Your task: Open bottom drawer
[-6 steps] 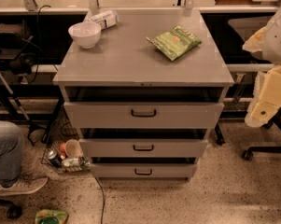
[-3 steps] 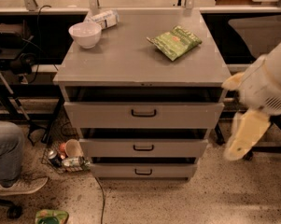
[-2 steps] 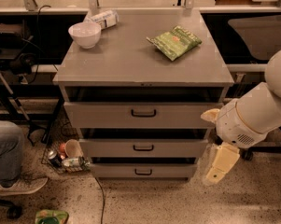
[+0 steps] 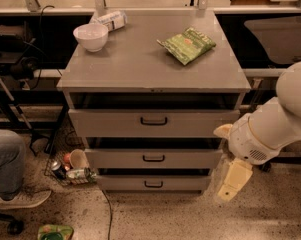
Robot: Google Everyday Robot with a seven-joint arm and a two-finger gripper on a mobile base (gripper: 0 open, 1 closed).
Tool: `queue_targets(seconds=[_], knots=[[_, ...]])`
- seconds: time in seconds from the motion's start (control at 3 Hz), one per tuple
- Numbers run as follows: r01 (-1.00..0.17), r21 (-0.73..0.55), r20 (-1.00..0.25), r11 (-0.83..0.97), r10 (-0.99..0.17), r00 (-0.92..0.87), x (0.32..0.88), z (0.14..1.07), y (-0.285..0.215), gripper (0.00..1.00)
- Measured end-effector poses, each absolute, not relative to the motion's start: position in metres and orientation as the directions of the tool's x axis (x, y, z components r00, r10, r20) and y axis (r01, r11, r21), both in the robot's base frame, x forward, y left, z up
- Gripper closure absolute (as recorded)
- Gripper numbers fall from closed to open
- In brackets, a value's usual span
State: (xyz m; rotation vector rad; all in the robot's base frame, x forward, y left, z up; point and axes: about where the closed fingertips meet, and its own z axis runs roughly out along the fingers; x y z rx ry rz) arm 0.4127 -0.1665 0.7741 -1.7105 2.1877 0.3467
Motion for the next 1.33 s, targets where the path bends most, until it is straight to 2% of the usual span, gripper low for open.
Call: queue_targets(seconds=[0.67,1.0,1.33], knots=[[-0.961,0.126,-0.451,0.245,-0.849,-0.276,0.405,0.623,-0.171,0.0],[-0.964,0.16,-0.48,0.215,-0.836,-0.266,0.418,0.562,-0.166,0.0],[-0.957,0.199,-0.487,0.209,-0.827,-0.282,0.413,0.542,-0.162,0.0]])
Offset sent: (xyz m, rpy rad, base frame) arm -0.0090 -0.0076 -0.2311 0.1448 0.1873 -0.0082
